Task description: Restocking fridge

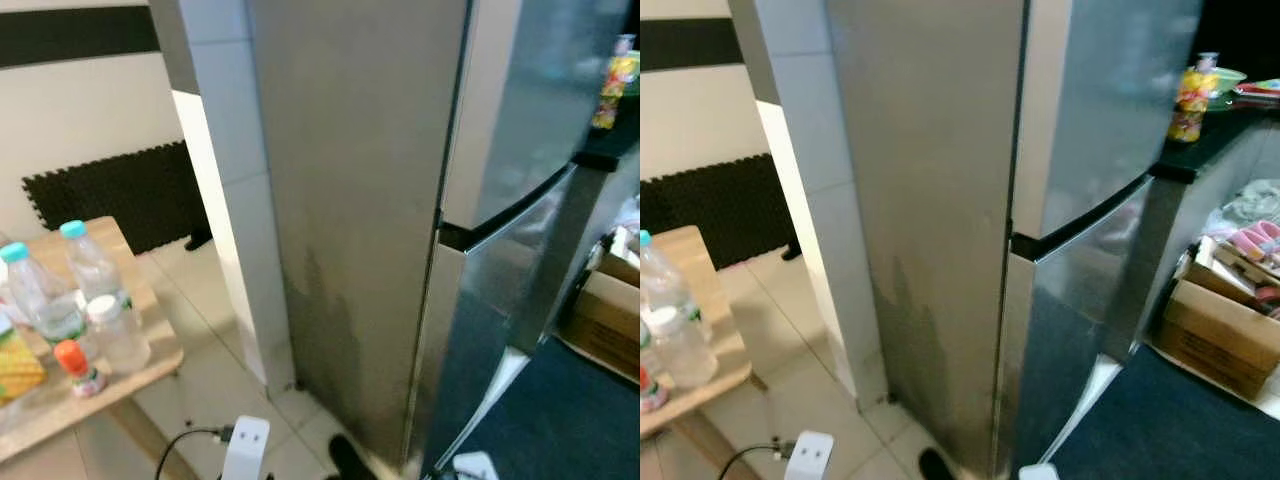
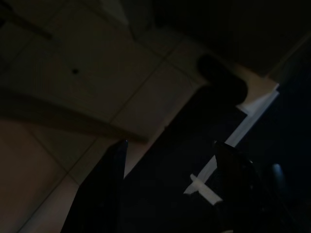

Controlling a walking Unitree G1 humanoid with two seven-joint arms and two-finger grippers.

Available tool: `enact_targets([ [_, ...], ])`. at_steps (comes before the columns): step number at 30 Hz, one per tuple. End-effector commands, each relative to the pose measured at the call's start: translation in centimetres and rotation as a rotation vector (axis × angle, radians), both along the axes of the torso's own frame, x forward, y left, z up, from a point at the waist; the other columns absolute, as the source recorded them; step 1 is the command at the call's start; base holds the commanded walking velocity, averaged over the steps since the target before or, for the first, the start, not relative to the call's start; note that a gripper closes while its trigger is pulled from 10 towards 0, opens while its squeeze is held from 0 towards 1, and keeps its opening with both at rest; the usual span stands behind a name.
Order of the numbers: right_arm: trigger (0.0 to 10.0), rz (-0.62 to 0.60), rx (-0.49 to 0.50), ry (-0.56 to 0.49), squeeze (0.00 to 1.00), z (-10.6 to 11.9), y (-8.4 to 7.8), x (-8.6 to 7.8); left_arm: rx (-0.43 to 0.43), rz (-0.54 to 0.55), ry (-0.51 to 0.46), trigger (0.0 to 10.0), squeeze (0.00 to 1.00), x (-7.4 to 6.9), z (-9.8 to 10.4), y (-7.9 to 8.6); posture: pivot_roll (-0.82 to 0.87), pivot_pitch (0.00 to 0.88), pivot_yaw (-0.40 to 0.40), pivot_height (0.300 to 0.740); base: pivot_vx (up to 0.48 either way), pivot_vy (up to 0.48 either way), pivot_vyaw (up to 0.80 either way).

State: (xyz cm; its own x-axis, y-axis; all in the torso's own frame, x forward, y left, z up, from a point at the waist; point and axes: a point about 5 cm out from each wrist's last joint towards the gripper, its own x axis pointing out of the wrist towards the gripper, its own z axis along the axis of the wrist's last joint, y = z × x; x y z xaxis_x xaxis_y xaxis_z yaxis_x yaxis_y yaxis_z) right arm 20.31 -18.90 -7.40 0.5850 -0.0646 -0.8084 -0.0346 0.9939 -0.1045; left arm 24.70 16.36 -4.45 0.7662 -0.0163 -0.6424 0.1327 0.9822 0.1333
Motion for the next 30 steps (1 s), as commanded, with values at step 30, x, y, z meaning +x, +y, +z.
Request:
enact_targets([
  [30, 10.0, -0.017, -0.008, -0.003, 0.00, -0.05, -0.19, -0.17, -0.013, -0.046, 0.012, 10.0, 0.00, -0.32, -0.27, -0.84, -0.05, 0.082, 0.046, 0.740, 0.081, 0.000, 0.00],
])
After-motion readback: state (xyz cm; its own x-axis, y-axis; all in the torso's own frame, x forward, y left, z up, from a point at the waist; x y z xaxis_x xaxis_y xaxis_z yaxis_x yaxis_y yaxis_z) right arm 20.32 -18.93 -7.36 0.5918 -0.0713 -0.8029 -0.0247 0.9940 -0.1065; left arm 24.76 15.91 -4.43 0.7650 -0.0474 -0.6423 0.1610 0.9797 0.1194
